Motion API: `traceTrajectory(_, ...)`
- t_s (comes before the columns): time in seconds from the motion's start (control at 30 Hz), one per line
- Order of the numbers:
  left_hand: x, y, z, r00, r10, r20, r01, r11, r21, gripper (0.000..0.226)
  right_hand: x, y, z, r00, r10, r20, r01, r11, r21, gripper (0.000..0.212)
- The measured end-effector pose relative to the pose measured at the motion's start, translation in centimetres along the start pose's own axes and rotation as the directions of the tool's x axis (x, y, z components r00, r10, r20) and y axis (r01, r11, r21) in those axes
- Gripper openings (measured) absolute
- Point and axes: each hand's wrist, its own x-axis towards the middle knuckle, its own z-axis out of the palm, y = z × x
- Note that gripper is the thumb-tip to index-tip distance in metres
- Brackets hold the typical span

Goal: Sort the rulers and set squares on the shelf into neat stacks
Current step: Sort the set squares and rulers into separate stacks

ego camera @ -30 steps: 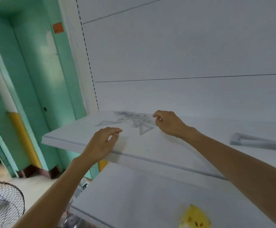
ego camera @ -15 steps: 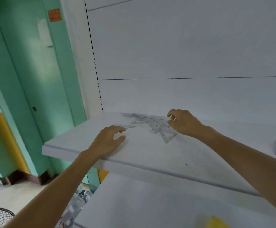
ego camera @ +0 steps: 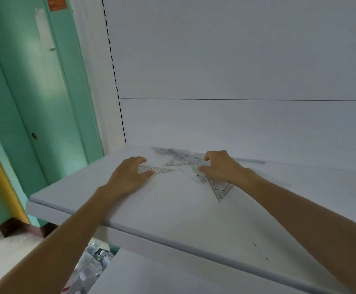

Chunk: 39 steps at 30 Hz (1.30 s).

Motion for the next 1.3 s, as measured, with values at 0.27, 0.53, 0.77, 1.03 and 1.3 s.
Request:
traceTrajectory(0.27, 1.5, -0.4, -0.5, 0.988, 0.073, 0.135, -0.093, 0.985, 0.146, 0.052, 1.5, -0.5, 1.0, 0.999, -0.031, 0.010, 0.032, 0.987, -0.160, 0.028)
traceTrajectory(0.53, -0.7, 2.4, -1.9, 0.950, 0.233, 0.208, -0.312, 0.751, 0.582, 0.037, 1.7, -1.5, 1.2, 1.000, 0.018, -0.018, -0.021, 0.981, -0.195, 0.033)
traceTrajectory(0.77, -5.3, 1.7, -3.2, 0.956, 0.206, 0.210, -0.291, 0.766, 0.573, 0.039, 0.5, -2.1, 0.2, 0.983, 0.181, -0.012, -0.179, 0.977, 0.114, 0.037)
traceTrajectory(1.03, -8.9, 0.2, -4.3, 0.966, 0.260, -0.002, -0.220, 0.823, 0.523, 0.034, -2.6, -3.4, -0.5, 0.949, 0.271, -0.164, -0.203, 0.918, 0.341, 0.013)
traceTrajectory(1.3, -12.0, 3.7, -4.3, 0.940, 0.323, -0.105, -0.301, 0.935, 0.188, 0.041, -9.6, -1.7, -1.1, 0.922, 0.146, -0.359, -0.067, 0.973, 0.223, 0.039)
